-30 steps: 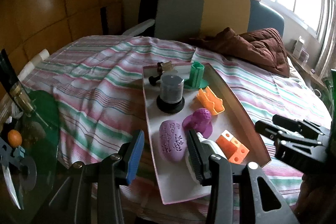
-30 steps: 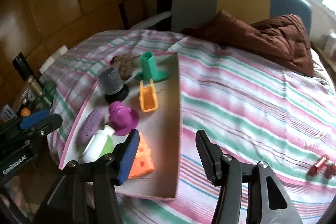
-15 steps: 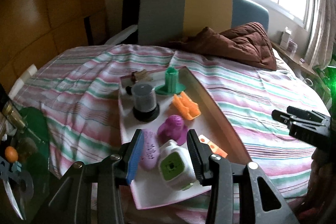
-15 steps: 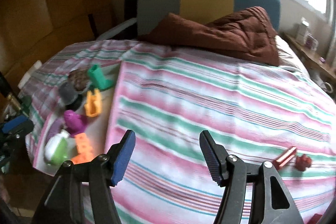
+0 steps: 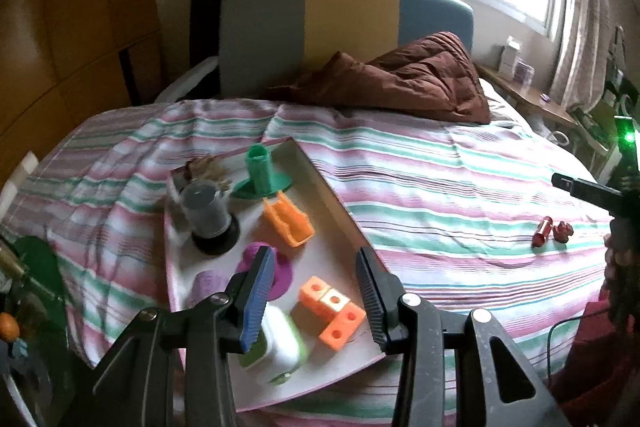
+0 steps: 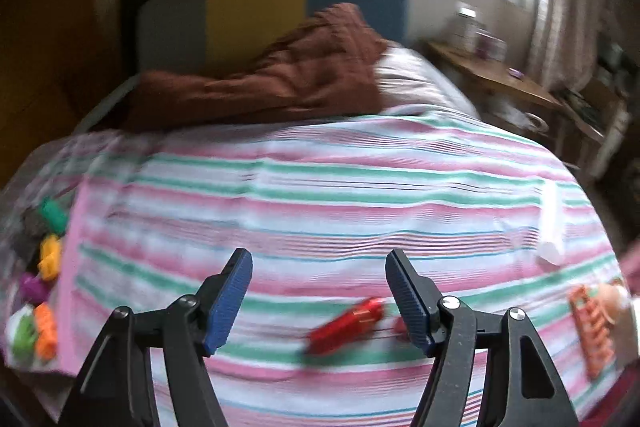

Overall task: Organize rigid objects
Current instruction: 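Move both tools back toward the red toys on the bedspread, then grasp the red cylinder with the left tool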

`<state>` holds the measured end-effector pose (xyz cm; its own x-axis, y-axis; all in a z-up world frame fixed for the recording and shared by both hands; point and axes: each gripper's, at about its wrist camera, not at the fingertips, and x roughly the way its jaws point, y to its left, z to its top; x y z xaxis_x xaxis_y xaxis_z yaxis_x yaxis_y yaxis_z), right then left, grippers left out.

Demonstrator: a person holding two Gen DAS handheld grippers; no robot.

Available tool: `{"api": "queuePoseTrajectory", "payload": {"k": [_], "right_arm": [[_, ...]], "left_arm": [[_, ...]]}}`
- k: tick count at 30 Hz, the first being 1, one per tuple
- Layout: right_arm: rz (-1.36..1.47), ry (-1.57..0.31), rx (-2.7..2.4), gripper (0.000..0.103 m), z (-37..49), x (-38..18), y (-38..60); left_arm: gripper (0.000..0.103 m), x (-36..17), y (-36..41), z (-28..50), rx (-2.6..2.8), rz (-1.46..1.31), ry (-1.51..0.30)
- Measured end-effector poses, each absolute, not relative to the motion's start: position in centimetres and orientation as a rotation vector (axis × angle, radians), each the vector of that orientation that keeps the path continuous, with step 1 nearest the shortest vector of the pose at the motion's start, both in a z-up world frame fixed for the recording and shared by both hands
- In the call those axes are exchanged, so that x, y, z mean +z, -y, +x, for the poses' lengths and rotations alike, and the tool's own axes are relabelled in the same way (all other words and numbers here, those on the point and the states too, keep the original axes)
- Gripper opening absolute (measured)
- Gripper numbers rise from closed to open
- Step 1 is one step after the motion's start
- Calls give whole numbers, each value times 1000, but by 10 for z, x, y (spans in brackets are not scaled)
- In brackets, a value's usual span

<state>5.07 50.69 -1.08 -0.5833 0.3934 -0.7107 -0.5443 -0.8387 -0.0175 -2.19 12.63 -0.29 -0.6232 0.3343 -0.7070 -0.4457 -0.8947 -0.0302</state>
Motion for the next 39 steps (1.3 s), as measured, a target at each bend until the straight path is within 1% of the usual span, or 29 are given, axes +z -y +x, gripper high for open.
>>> {"api": "queuePoseTrajectory", "payload": {"k": [2, 4, 6, 8, 11, 19, 26, 32, 35, 39], "right_arm": [[-973, -291, 2335, 70, 59, -14, -524], [-940, -366, 2266, 70, 71, -20, -544], [-915, -505, 2210, 70, 81, -23, -564], [-878, -574, 2188, 70, 88, -22, -573], [-863, -629, 2162, 71, 94, -22, -580], [-833, -718, 2105, 72, 107, -25, -591], [-808, -841, 2053, 72, 118, -31, -605], [-806, -852, 2063, 72, 118, -30, -605], [-813, -869, 2060, 77, 118, -31, -606], [-808, -904, 2055, 78, 120, -33, -610]], "left_arm": [[43, -3, -135, -22, 2471, -1040, -220], [43, -3, -145, -20, 2459, -1034, -237], [43, -3, -156, -18, 2441, -1030, -260], [42, -5, -168, -16, 2416, -1029, -276], [43, -8, -186, -13, 2377, -1026, -301], [43, -25, -253, 0, 2228, -1012, -387], [43, -38, -307, 12, 2076, -1001, -420], [43, -48, -361, 20, 1927, -973, -477], [42, -55, -395, 25, 1831, -951, -516], [42, -65, -429, 34, 1753, -926, -579]]}}
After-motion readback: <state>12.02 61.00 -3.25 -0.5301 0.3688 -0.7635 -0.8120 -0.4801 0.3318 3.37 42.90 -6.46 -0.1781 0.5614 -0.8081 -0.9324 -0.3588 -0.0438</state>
